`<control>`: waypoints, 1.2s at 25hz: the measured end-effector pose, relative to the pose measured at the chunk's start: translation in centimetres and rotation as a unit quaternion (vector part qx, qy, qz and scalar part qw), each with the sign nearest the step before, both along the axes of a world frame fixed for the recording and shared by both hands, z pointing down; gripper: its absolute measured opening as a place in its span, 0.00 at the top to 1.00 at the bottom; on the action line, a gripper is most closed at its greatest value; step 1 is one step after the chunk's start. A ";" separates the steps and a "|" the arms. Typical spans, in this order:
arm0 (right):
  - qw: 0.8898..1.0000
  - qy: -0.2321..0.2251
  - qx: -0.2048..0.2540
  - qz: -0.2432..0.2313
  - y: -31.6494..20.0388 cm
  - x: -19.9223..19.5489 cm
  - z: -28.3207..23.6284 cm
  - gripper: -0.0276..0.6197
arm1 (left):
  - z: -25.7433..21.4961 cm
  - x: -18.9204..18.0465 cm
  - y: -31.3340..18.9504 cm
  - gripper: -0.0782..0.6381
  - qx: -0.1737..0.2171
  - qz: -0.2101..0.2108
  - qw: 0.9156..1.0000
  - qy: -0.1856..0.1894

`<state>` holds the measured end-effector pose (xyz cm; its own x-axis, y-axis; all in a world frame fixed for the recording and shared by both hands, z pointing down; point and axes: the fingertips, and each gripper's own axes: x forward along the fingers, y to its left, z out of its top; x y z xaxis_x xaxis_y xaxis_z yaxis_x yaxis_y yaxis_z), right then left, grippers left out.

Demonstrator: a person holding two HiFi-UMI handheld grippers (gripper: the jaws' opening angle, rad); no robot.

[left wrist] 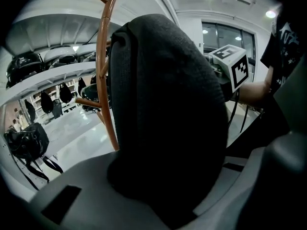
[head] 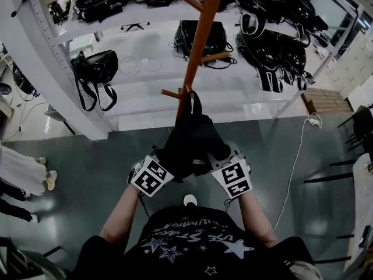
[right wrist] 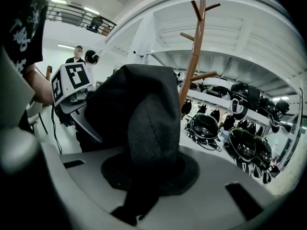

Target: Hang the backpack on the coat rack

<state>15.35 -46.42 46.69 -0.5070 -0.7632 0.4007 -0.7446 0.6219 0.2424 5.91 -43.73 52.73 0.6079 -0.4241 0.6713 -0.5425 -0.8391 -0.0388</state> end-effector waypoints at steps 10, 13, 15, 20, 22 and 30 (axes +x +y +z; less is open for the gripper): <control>0.999 -0.005 -0.020 -0.030 -3.2 1.0 1.8 0.84 | 1.4 1.2 -2.2 0.77 -0.024 -0.027 0.999 -0.011; 0.999 -0.006 -0.024 -0.040 -3.8 0.7 2.2 0.84 | 1.7 0.9 -2.6 0.77 -0.029 -0.038 0.999 -0.012; 0.999 -0.008 -0.029 -0.044 -4.1 0.5 2.6 0.84 | 2.0 0.7 -2.9 0.77 -0.032 -0.043 0.998 -0.014; 0.998 -0.009 -0.035 -0.050 -5.3 0.2 3.4 0.84 | 3.0 0.4 -3.7 0.77 -0.045 -0.050 0.998 -0.017; 0.998 -0.009 -0.039 -0.052 -5.7 0.1 3.9 0.84 | 3.5 0.3 -4.2 0.77 -0.044 -0.052 0.997 -0.018; 0.996 -0.003 -0.072 -0.060 -7.6 0.2 6.1 0.83 | 5.0 0.6 -5.7 0.77 -0.073 -0.056 0.995 -0.025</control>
